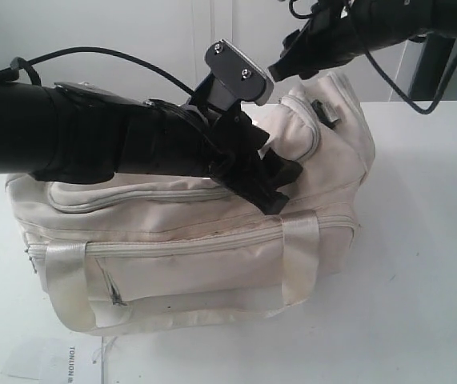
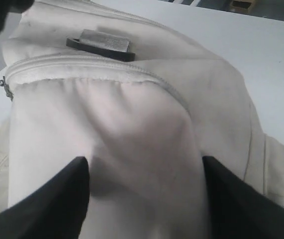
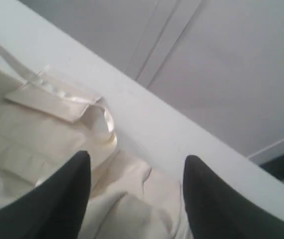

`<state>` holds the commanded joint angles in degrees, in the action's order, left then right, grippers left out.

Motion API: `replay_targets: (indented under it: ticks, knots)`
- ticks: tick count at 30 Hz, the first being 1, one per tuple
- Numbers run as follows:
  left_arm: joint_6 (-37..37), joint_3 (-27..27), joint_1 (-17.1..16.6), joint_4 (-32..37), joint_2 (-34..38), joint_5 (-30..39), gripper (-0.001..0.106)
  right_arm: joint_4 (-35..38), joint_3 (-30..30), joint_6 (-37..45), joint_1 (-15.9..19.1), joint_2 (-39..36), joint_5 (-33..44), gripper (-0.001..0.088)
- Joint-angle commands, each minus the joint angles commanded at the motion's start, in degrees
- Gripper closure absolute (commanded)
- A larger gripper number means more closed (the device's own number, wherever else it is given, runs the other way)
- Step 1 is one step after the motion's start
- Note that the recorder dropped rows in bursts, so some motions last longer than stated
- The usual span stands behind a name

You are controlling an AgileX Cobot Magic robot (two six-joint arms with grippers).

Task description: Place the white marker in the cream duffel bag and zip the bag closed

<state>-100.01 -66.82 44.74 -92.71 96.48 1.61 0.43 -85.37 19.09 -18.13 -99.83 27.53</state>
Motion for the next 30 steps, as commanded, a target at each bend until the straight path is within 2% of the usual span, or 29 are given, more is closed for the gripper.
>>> replay_targets:
  ticks: [3,7,9,11,12,13,14,15,16,17,19,20,21,23,30]
  knots:
    - [0.00,0.00,0.00,0.00,-0.74,0.14,0.038,0.00,0.00,-0.84,0.14,2.06,4.32,0.0370]
    - [0.24,-0.04,0.00,0.00,-2.79,0.14,0.038,0.00,0.00,-4.28,2.09,4.45,6.52,0.0444]
    - [0.88,-0.04,0.00,0.00,-4.41,0.14,0.038,0.10,-0.70,-4.54,4.04,4.73,9.85,0.0499]
    - [1.11,-0.04,0.00,0.00,-7.06,-0.82,0.038,0.23,-1.37,-4.40,7.62,4.87,15.90,0.0566]
    - [1.11,-0.04,0.00,0.00,-8.56,-2.53,0.039,0.23,-1.37,-4.40,9.93,5.02,20.08,0.0633]
    - [1.11,-0.04,0.00,0.12,-9.32,-3.71,0.041,0.23,-1.37,-4.40,10.75,5.11,21.44,0.0678]
    - [-0.97,-0.04,-0.10,1.11,-10.52,-6.12,0.053,0.23,-1.37,-3.72,12.30,5.47,23.81,0.0797]
    - [-2.97,-0.04,-0.10,1.39,-11.16,-8.07,0.065,0.23,-1.37,-3.72,12.79,5.73,24.38,0.0850]
    - [-5.97,-0.04,-0.10,1.28,-12.17,-11.86,0.088,0.23,-1.37,-3.46,13.69,6.31,25.15,0.0868]
    - [-6.92,-0.04,-0.10,1.28,-12.65,-14.09,0.103,0.13,-1.37,-3.46,14.21,6.41,25.40,0.0868]
    - [-10.04,-0.04,-0.10,-1.29,-14.43,-20.19,0.105,0.24,-1.37,-4.88,16.43,7.05,25.57,0.0868]
    - [-12.58,-0.04,-0.68,-2.57,-14.94,-20.41,0.105,0.24,-1.37,-4.88,17.53,7.30,26.02,0.0868]
    - [-16.24,-0.04,-1.90,-6.11,-15.72,-19.78,0.105,0.10,-1.37,-5.19,18.87,7.60,26.33,0.0868]
    - [-19.90,0.11,-5.74,-7.23,-16.39,-19.06,0.105,0.10,-0.69,-6.01,21.03,8.82,26.44,0.0868]
    - [-17.78,0.20,-17.45,-7.23,-19.01,-11.05,0.105,-0.85,6.24,-6.66,24.63,16.54,19.94,0.0868]
